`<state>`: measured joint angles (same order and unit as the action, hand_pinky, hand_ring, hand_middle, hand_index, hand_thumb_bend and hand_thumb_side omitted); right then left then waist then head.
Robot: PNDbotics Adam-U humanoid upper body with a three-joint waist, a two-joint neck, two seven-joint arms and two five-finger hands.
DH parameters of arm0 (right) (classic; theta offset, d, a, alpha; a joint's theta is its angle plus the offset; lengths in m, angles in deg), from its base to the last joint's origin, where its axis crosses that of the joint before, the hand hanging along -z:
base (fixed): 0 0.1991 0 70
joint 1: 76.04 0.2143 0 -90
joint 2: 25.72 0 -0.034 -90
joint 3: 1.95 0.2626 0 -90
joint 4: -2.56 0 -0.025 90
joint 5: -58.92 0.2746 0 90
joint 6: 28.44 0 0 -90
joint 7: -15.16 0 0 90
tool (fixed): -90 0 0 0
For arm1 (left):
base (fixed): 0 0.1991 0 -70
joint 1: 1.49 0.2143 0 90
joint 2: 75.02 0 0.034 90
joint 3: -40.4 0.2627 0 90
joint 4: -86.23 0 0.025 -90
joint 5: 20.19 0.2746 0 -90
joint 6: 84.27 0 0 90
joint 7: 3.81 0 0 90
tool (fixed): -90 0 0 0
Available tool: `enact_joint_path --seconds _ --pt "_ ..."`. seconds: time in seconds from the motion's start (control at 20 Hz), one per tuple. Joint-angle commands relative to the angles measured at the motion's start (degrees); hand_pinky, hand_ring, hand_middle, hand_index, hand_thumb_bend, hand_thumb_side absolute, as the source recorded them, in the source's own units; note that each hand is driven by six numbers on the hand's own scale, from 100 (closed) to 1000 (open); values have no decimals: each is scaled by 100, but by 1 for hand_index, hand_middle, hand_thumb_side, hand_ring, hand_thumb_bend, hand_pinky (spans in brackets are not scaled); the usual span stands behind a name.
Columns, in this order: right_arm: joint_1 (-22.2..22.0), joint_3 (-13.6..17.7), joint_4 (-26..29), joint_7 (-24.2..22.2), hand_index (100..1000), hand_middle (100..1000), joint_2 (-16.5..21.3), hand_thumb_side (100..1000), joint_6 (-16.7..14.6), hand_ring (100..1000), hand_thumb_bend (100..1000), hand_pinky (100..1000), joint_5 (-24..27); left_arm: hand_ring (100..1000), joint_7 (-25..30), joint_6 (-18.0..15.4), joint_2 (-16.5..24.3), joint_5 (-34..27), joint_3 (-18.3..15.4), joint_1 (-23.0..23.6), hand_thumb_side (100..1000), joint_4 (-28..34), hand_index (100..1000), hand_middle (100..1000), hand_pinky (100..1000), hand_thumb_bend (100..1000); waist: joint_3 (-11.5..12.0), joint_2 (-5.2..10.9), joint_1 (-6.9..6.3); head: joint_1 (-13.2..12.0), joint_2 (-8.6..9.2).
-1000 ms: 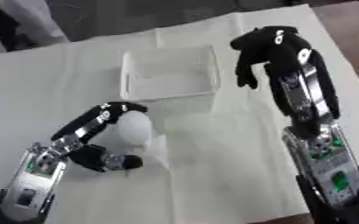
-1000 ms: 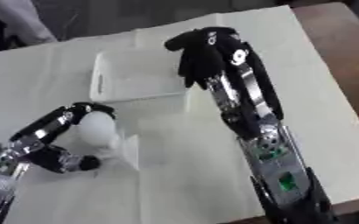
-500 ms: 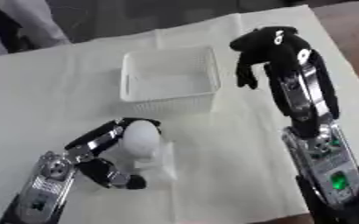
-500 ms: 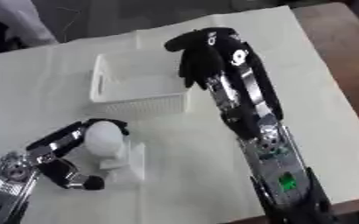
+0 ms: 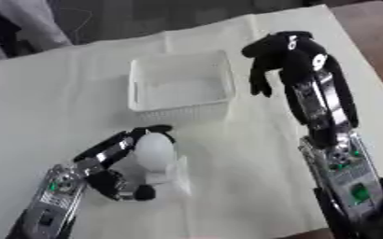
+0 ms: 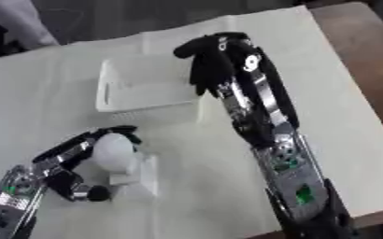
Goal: Pick up objects on the table and place them in the box.
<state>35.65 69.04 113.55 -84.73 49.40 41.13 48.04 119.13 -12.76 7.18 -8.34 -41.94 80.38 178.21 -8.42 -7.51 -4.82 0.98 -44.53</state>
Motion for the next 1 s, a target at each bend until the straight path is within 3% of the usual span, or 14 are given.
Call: enact_joint_path --seconds 0.05,0.3,0.55,0.6,0.65,0.75,0.8,0.9,0.95,1.0 --pt "49 18 66 0 674 364 -41 896 10 287 100 100 -17 661 -583 111 -20 66 107 1 643 -182 953 698 477 972 -17 37 15 21 41" --pt "48 20 67 -6 671 361 -48 896 11 286 100 100 -16 618 -1405 220 -63 243 198 -15 623 -208 943 658 428 978 -25 34 15 11 41" --pt "42 27 68 -8 667 356 -62 895 13 283 100 100 -17 773 -1387 179 -85 421 361 -46 639 -205 1000 795 564 1000 -42 38 12 -7 41" --pt "39 29 68 -6 667 356 -66 895 14 283 100 100 -17 767 -1313 161 -93 452 387 -52 641 -209 1000 789 558 1000 -48 38 10 -10 41" --pt "37 31 67 -6 666 354 -68 894 16 282 100 100 -18 790 -1252 152 -102 474 403 -56 598 -215 1000 819 581 1000 -52 39 8 -12 41" --pt "29 32 64 -7 665 353 -74 893 17 282 100 100 -19 714 -1218 178 -122 481 432 -72 531 -236 974 735 517 1000 -57 40 3 -20 41" --pt "23 32 63 -7 664 352 -77 893 18 281 100 100 -20 619 -1321 229 -136 425 438 -83 487 -255 869 622 447 1000 -60 41 0 -26 41" --pt "14 31 59 -10 663 351 -83 892 19 281 100 100 -20 420 -1711 416 -150 209 460 -110 460 -313 572 414 251 830 -65 43 -6 -39 41" --pt "12 30 57 -12 662 350 -86 892 19 281 100 100 -20 346 -1935 515 -146 82 492 -128 516 -330 495 354 172 485 -69 44 -8 -45 41" --pt "8 31 56 -13 662 349 -88 892 20 281 100 100 -21 314 -2222 631 -151 -89 498 -139 513 -350 465 325 133 293 -73 44 -9 -49 41"
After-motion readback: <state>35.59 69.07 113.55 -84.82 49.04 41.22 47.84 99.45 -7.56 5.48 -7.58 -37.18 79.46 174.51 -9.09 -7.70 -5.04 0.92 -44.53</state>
